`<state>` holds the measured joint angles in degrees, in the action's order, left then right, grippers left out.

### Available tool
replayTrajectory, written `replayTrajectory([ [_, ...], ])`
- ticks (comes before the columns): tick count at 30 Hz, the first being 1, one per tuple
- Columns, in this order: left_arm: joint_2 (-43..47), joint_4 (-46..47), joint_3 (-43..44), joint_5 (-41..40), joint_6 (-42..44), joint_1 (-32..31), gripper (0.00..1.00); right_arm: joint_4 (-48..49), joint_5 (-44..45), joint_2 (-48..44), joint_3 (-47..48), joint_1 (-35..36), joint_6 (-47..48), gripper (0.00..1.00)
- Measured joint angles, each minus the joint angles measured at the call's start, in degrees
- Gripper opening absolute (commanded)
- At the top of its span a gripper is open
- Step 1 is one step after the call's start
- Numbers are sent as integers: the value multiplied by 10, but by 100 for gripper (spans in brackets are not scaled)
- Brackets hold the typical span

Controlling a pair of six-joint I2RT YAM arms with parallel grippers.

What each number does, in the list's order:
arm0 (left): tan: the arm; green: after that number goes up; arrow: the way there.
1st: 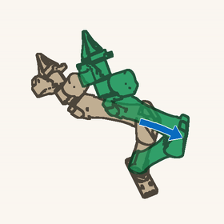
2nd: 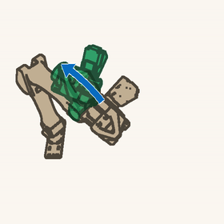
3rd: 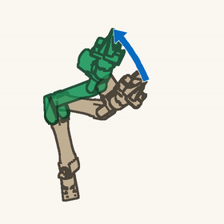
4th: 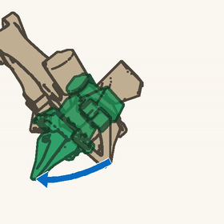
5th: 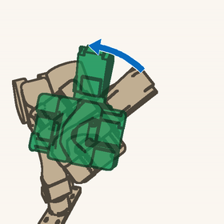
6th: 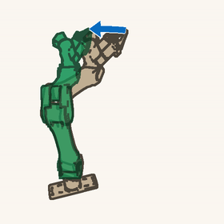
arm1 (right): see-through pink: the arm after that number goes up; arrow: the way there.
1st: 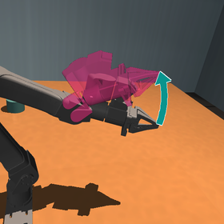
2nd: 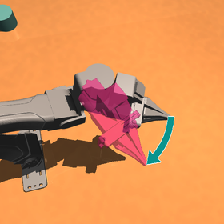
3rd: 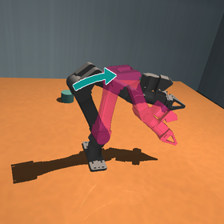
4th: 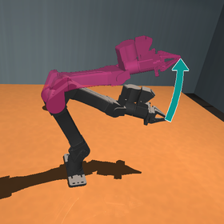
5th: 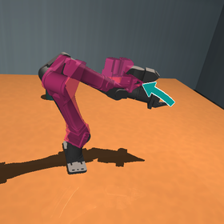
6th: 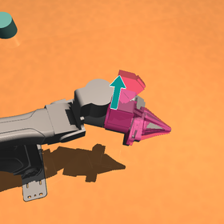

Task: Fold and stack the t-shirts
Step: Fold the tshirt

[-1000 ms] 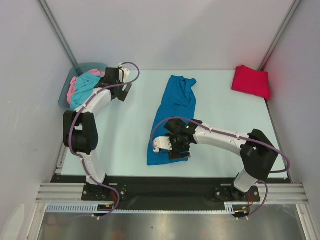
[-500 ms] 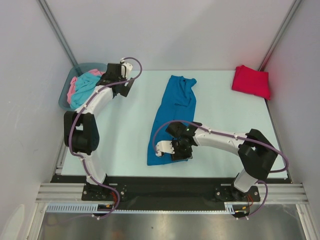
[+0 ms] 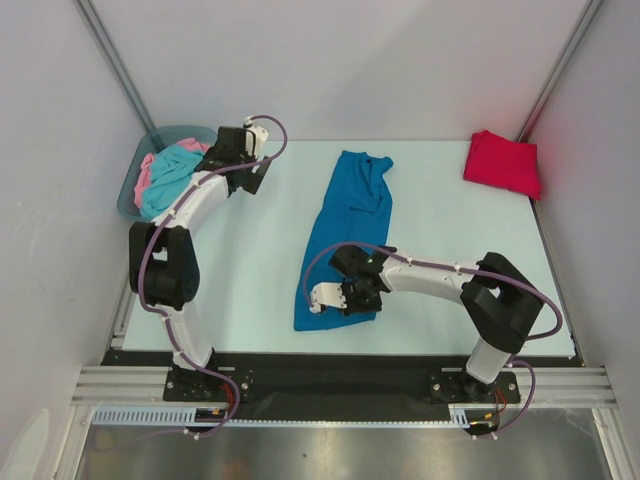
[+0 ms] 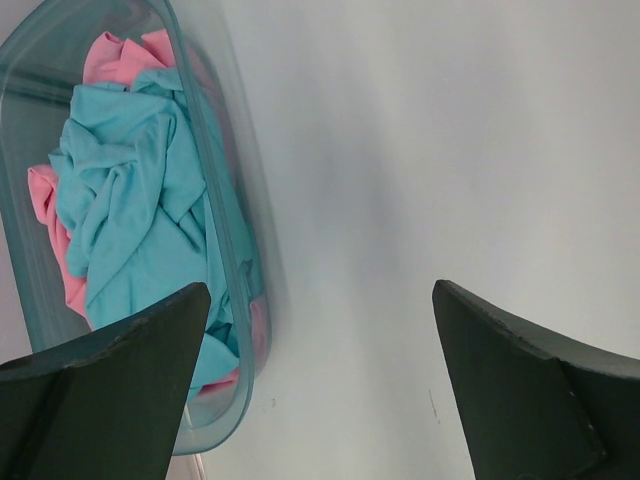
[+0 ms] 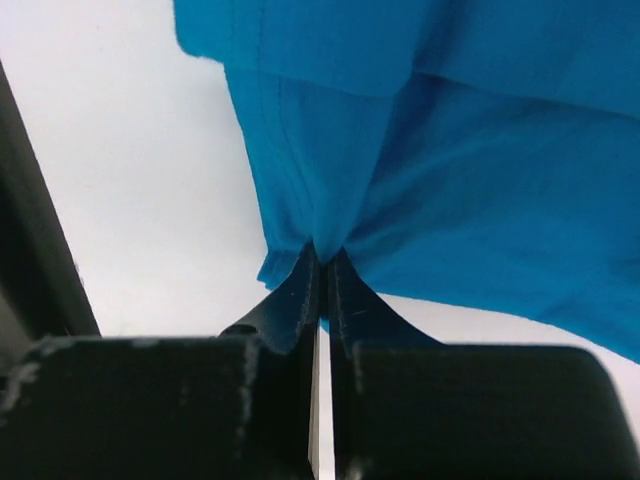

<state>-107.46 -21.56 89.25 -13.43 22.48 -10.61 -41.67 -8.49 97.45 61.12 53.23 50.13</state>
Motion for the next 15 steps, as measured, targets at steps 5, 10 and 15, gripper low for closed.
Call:
replayTrajectory([
  [5, 0, 0, 0, -5, 0, 0, 100, 0, 0, 0, 0, -12, -2, 0],
  [10, 0, 0, 0, -11, 5, 0, 100, -26, -7, -3, 0, -25, -1, 0],
  [15, 0, 0, 8, -14, 14, 0, 100, -60, -11, -32, -17, -29, 6, 0],
])
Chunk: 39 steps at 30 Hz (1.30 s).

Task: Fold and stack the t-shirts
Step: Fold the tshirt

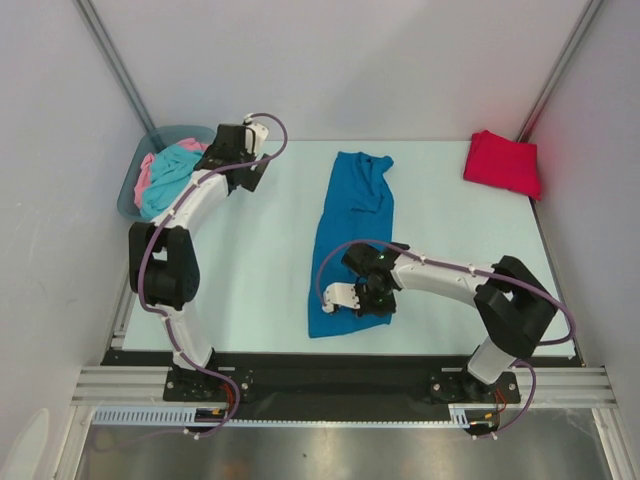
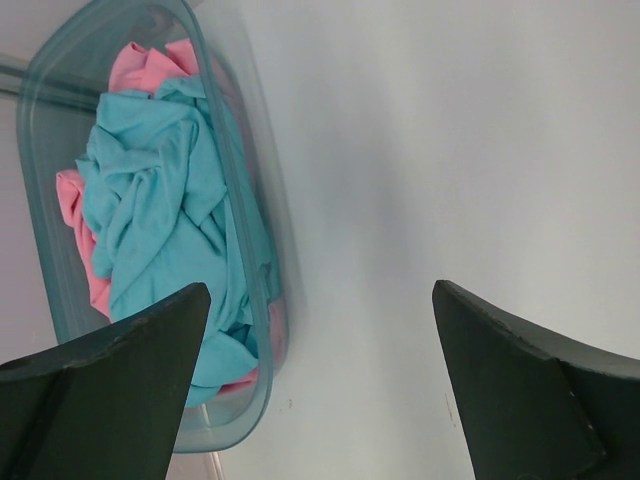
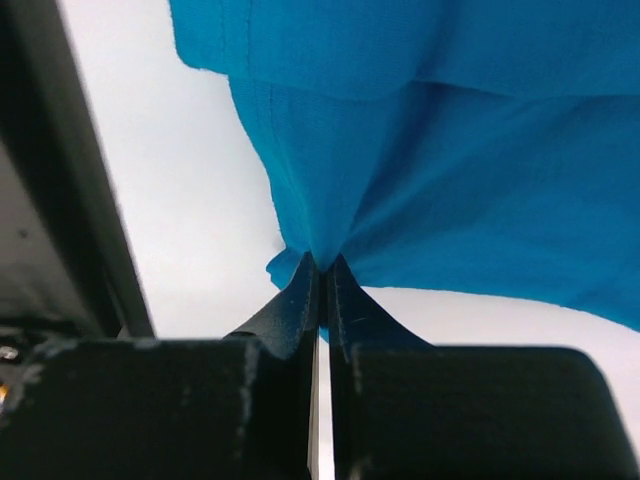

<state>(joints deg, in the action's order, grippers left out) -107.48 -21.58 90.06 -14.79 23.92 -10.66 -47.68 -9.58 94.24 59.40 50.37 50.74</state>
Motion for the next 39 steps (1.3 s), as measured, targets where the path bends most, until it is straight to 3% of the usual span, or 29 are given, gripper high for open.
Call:
replayTrajectory([
  [14, -3, 3, 33, 0, 17, -2, 100, -90, -4, -24, -35, 4, 20, 2],
  [15, -3, 3, 34, 0, 17, -3, 100, -93, -4, -24, -35, 5, 21, 8],
  [16, -3, 3, 34, 0, 17, -4, 100, -95, -4, -24, -35, 6, 21, 20],
  [17, -3, 3, 34, 0, 18, -5, 100, -97, -4, -24, -35, 6, 20, 46],
  [20, -4, 3, 34, 0, 20, -8, 100, -105, -2, -23, -35, 5, 22, 76],
  [23, -5, 3, 34, -1, 21, -10, 100, -110, -3, -23, -34, 3, 23, 83],
  [27, -5, 3, 34, 0, 21, -13, 100, -109, -4, -23, -2, -25, 6, 82],
  [32, -5, 10, 28, 7, 40, -24, 100, -39, 26, -3, 126, -126, -51, 81],
  [39, -3, 80, -85, 18, 154, -84, 100, 106, 129, 123, 337, -268, -118, 84],
])
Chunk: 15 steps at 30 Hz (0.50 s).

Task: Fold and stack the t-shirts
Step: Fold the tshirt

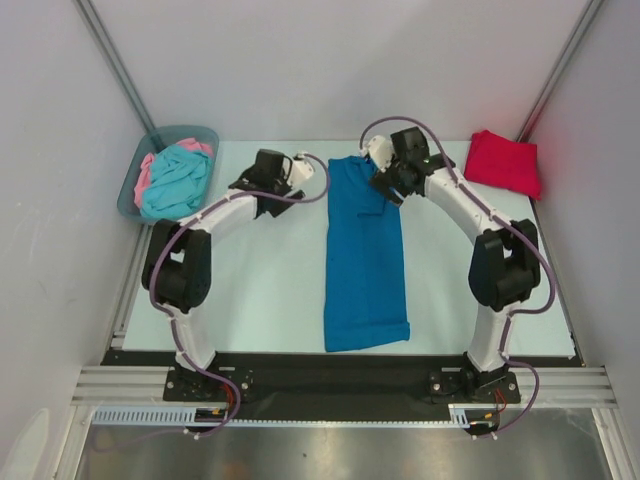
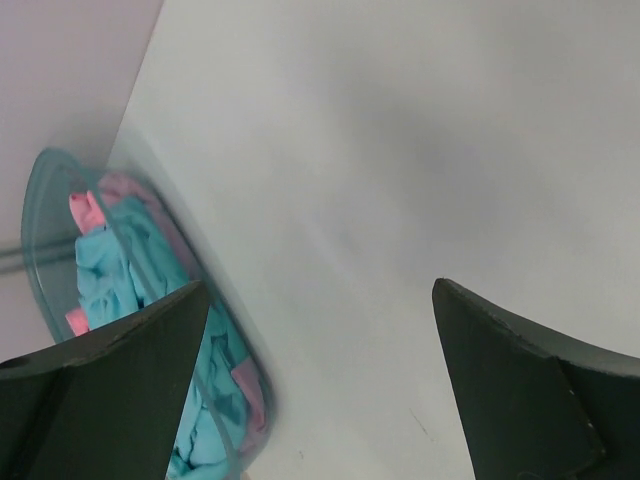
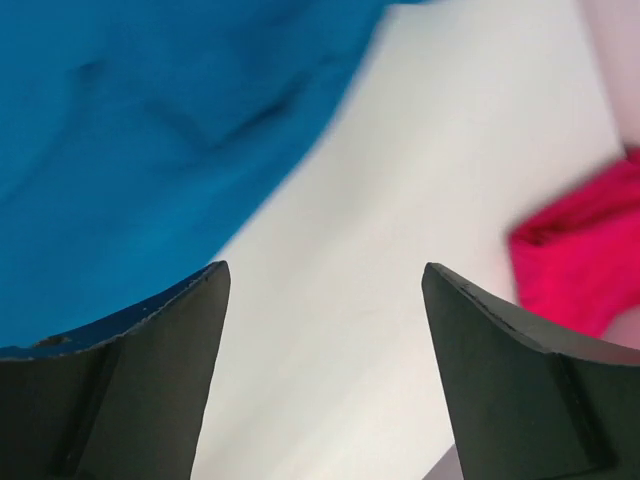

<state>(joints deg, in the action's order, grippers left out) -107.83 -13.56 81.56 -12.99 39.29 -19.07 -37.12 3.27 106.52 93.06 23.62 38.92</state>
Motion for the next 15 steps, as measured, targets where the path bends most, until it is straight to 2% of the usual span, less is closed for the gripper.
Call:
replayTrajectory([
  [4, -11, 29, -25, 16, 59, -28, 100, 46, 54, 64, 67, -61, -15, 81],
  [8, -35, 54, 2, 50, 83, -29, 100, 57, 83, 111, 124, -105, -16, 82],
  [12, -84, 19, 104, 123, 65, -25, 100, 47, 108, 142, 176, -132, -13, 84],
  [15, -153, -76, 268, 217, 8, -19, 97, 42, 111, 148, 190, -136, -12, 84],
])
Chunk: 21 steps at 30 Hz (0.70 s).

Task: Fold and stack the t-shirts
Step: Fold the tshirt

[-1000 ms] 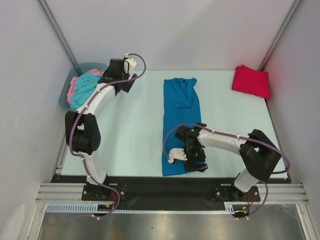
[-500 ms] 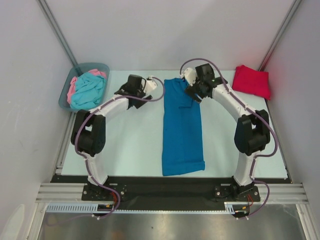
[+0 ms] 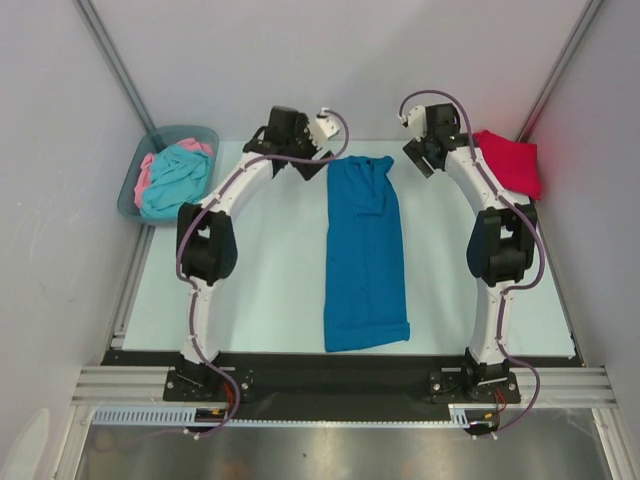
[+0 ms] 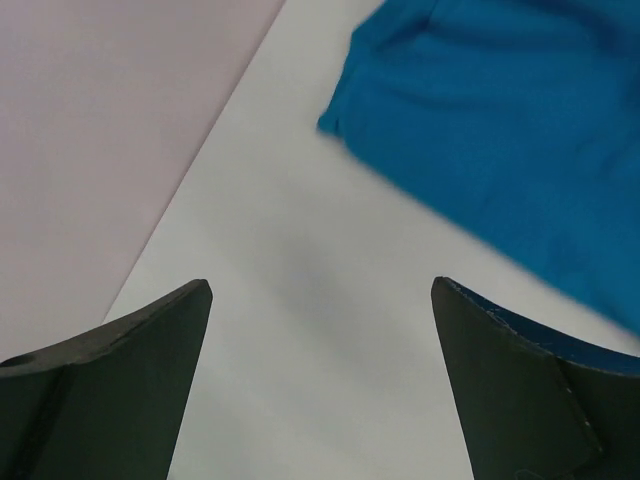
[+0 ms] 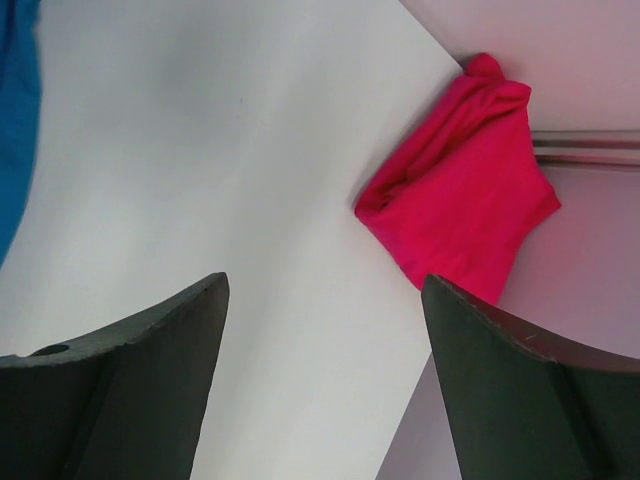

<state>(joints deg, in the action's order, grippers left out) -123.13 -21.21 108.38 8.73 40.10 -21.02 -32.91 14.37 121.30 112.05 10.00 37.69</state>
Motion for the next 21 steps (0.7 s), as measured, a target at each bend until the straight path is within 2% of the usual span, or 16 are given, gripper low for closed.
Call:
replayTrajectory([
  [1, -25, -23, 57, 31, -24, 2, 97, -2, 0, 0, 0, 0, 0, 84],
  [4, -79, -108, 186, 138, -99, 8, 86, -6, 0, 0, -2, 0, 5, 85],
  [6, -97, -144, 222, 201, -148, 15, 89, -8, 1, -3, -10, 1, 14, 85],
  [8, -110, -170, 231, 246, -195, 23, 100, -7, 3, -9, -29, 3, 21, 86],
  [12, -147, -207, 231, 304, -285, 49, 100, -7, 5, -29, -66, 5, 40, 86],
  [21, -221, -225, 230, 372, -368, 88, 98, -8, 22, -105, -144, 6, 109, 88],
])
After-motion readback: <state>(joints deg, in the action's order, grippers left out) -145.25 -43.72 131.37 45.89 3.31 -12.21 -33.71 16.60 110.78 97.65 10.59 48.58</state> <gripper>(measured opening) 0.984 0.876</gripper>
